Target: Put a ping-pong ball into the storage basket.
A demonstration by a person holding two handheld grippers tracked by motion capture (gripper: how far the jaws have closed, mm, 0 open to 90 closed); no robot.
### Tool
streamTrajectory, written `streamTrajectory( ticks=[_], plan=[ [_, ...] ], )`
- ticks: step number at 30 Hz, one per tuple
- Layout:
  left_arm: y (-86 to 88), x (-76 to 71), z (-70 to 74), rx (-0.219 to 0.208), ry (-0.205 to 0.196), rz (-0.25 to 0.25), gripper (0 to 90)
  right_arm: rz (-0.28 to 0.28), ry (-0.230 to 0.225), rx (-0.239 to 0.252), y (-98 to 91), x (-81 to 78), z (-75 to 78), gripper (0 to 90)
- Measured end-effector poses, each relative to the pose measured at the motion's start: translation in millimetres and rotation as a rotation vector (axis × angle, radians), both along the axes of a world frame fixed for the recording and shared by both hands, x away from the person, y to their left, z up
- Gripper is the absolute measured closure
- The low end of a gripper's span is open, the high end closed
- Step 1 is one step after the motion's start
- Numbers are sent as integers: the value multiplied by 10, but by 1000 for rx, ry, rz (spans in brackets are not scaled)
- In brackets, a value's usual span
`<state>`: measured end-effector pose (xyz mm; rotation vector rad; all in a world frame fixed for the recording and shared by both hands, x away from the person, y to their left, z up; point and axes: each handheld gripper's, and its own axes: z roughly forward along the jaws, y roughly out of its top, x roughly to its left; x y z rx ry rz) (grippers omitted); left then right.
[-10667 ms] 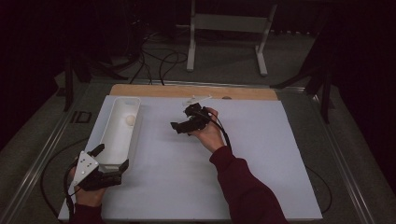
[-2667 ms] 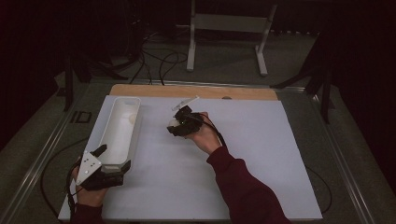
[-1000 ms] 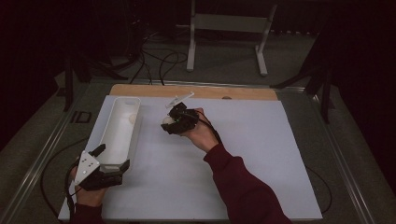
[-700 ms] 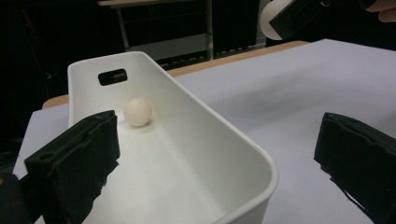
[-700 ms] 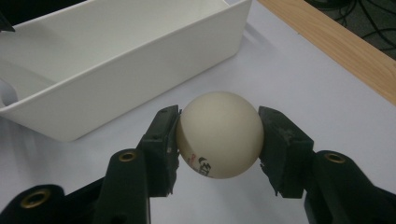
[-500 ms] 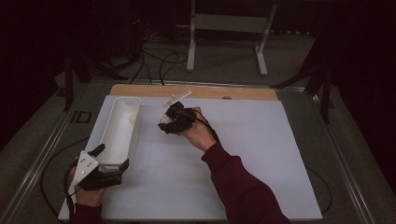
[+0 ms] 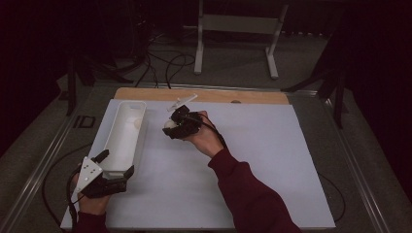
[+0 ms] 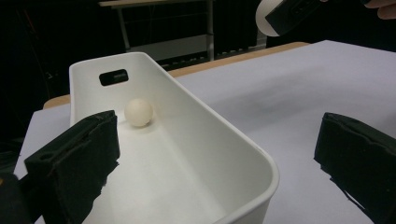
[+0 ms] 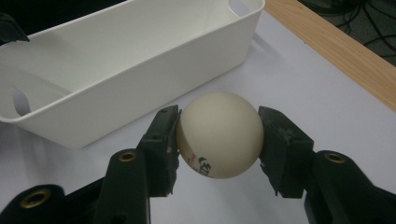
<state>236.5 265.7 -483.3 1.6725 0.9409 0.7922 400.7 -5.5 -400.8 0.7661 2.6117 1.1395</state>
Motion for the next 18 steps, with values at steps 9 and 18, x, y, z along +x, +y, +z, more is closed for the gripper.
streamTrajectory(
  ticks=[9, 18],
  plan=[
    [2, -1, 1, -2, -1, 0, 9, 5, -1, 4, 29, -2, 13, 499],
    [0, 1, -1, -2, -1, -1, 9, 13, -2, 11, 78, -10, 35, 499]
  ],
)
